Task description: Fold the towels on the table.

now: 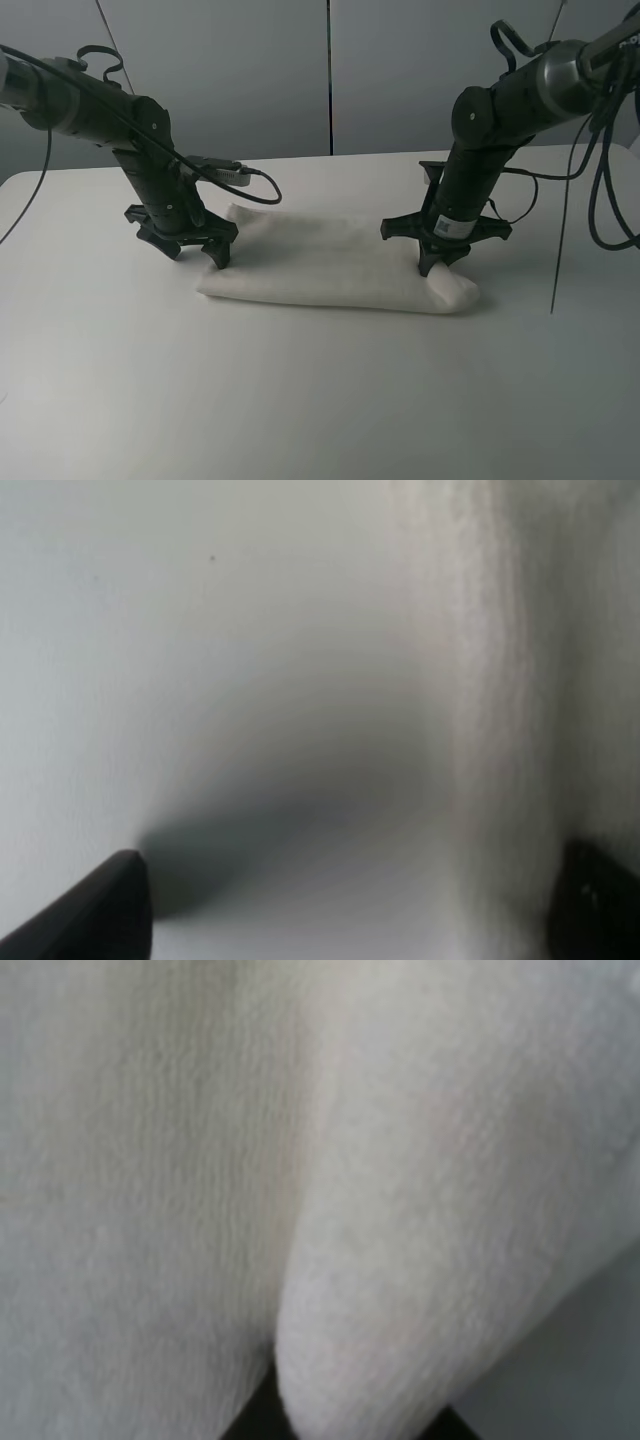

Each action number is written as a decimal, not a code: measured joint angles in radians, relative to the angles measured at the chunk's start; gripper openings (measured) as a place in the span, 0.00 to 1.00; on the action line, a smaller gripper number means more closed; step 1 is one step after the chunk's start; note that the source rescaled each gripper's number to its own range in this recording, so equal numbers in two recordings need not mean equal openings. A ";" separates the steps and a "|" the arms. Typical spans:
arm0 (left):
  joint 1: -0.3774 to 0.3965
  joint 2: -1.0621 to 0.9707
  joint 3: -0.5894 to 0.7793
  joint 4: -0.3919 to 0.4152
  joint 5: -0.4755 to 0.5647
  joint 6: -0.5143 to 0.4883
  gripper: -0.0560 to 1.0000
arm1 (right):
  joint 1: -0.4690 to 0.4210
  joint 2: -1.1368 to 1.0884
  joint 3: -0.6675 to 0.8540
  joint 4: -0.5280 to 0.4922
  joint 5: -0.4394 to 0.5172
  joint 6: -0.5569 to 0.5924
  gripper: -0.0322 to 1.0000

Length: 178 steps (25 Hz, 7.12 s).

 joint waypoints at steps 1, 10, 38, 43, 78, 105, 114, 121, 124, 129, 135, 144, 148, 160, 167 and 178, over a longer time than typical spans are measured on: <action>0.000 0.000 0.000 0.000 0.000 0.000 1.00 | 0.000 0.000 0.000 0.002 0.003 -0.005 0.07; 0.000 0.000 0.000 0.000 0.011 0.000 1.00 | 0.000 -0.017 -0.002 -0.020 0.021 -0.017 0.07; -0.004 0.000 0.000 -0.008 0.028 0.002 1.00 | 0.082 -0.280 0.020 0.586 0.001 -0.329 0.07; -0.004 0.000 0.000 -0.008 0.028 0.002 1.00 | 0.135 -0.270 0.020 0.676 -0.066 -0.385 0.07; 0.001 -0.128 -0.332 0.003 0.351 0.086 1.00 | 0.185 -0.136 -0.029 1.141 -0.129 -0.700 0.09; 0.001 -0.217 -0.408 0.070 0.466 0.168 1.00 | 0.139 -0.213 -0.030 1.132 -0.123 -0.993 1.00; 0.004 -0.484 -0.408 0.148 0.470 0.155 1.00 | 0.064 -0.525 -0.030 0.544 -0.076 -0.755 1.00; 0.004 -0.673 -0.393 0.152 0.471 0.118 1.00 | 0.062 -0.733 -0.010 0.242 0.055 -0.577 1.00; 0.004 -0.766 -0.301 0.158 0.471 0.103 1.00 | 0.062 -0.816 0.053 0.152 0.076 -0.530 1.00; 0.004 -0.939 -0.078 0.164 0.473 0.062 1.00 | 0.062 -0.978 0.191 0.107 0.077 -0.482 1.00; 0.004 -1.186 0.193 0.176 0.477 0.005 1.00 | 0.062 -1.234 0.389 0.104 0.077 -0.459 1.00; 0.004 -1.566 0.503 0.128 0.475 -0.039 1.00 | 0.062 -1.670 0.599 0.095 0.135 -0.448 1.00; 0.004 -1.700 0.605 0.080 0.451 -0.039 1.00 | 0.062 -1.823 0.619 0.093 0.243 -0.448 1.00; 0.004 -2.077 0.821 0.013 0.365 -0.039 1.00 | 0.062 -2.075 0.621 0.054 0.396 -0.429 1.00; 0.004 -2.175 0.855 0.013 0.346 -0.039 1.00 | 0.062 -2.079 0.653 0.025 0.428 -0.386 1.00; 0.004 -2.178 0.855 0.013 0.343 -0.039 1.00 | 0.062 -2.079 0.718 0.011 0.336 -0.376 1.00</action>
